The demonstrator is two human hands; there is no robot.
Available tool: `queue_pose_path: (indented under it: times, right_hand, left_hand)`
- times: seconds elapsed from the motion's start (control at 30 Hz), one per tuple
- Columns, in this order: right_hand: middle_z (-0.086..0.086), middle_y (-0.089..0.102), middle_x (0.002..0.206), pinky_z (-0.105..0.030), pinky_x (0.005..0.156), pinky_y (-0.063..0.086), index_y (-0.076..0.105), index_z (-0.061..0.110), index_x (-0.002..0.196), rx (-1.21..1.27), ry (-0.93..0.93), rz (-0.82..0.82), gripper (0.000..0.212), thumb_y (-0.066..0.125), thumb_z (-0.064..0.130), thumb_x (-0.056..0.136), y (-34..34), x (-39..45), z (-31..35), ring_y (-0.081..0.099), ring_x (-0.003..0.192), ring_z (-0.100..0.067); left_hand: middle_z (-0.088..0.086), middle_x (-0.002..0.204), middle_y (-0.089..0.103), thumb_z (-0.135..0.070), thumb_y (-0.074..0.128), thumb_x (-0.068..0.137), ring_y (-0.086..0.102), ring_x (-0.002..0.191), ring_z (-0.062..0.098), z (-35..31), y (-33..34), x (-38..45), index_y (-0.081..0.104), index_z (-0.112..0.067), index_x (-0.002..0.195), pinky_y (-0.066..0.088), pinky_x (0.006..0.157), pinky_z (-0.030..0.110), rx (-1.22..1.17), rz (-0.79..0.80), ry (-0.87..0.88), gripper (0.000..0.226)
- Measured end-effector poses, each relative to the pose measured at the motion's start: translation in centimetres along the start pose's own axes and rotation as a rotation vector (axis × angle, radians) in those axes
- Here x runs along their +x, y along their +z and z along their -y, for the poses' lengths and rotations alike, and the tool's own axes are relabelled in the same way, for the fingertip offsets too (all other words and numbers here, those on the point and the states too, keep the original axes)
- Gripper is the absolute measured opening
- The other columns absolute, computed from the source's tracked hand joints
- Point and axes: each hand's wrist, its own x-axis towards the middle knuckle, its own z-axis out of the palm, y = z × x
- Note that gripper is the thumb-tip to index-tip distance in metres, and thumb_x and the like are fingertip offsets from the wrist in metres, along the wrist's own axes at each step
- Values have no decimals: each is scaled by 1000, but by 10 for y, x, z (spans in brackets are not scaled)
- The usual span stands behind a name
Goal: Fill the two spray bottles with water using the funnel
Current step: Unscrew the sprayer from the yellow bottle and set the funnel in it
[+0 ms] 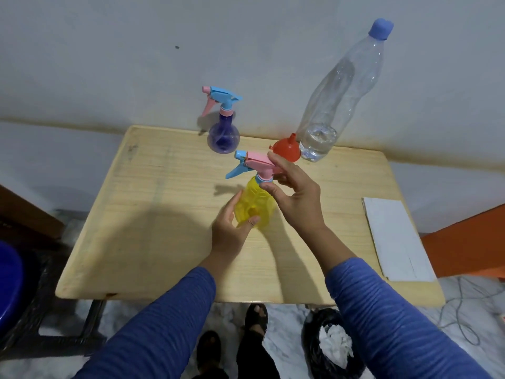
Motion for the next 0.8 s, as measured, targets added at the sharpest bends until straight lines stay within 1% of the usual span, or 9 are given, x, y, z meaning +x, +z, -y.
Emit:
queue_pose_path:
  times: [0.1,0.23,0.3,0.4,0.43,0.5,0.63,0.73,0.8]
  right_hand:
    - [1,66,110,-18,84,51,59,22,120,93,67,-8,51,77,10,74,-1,3,1,64,93,-9]
    - [-2,65,106,-29,82,54,60,22,113,183,107,25,48,79,6,72,-2,10,-3,64,92,-19]
    - [-5,65,106,-35,81,55,60,17,112,212,102,64,45,78,5,72,-5,13,-7,64,90,-20]
    - [3,65,105,-24,80,53,60,21,112,240,109,139,47,77,3,73,-9,18,-11,63,86,-4]
    - [7,63,105,-19,80,52,58,25,112,238,99,160,49,77,3,73,-11,20,-12,62,86,2]
    - [13,61,107,-12,81,49,54,31,114,227,65,200,53,75,2,75,-15,24,-15,60,90,7]
    - [18,56,113,-11,84,47,46,37,122,234,26,276,59,71,4,79,-22,29,-19,56,98,12]
    - [15,56,116,-14,87,48,38,42,129,214,-25,355,74,77,11,74,-25,33,-22,55,105,6]
    - [8,60,111,-15,88,47,38,44,130,190,-65,368,82,82,16,67,-24,36,-22,58,101,-1]
  left_hand:
    - [-10,129,56,-38,73,67,51,118,2,0,0,2,48,-37,131,35,95,12,5,-6,10,69]
    - [-11,125,56,-28,80,60,51,118,7,-1,-6,15,52,-39,115,41,104,33,10,33,-9,62]
    - [-10,126,53,-28,84,53,49,122,8,-4,-10,21,50,-33,112,42,103,30,-33,104,-31,69]
    - [-9,131,50,-45,89,43,46,126,-1,-3,-15,27,45,-29,121,43,98,20,-145,238,-44,91]
    - [-11,133,48,-51,87,44,45,126,-2,-1,-16,28,43,-28,125,42,101,22,-137,250,-47,96]
    - [-10,132,54,-59,84,46,50,124,6,1,-15,29,45,-32,128,42,103,31,-109,254,-57,94]
    - [-6,119,64,-66,82,44,59,115,19,6,-14,30,56,-50,115,45,100,48,-49,180,-57,77]
    - [-6,115,66,-68,80,44,61,108,16,7,-12,31,56,-45,113,47,97,48,-8,150,-38,77]
    - [-7,112,66,-64,83,45,61,106,15,5,-11,30,58,-42,112,47,97,46,-32,155,-53,75]
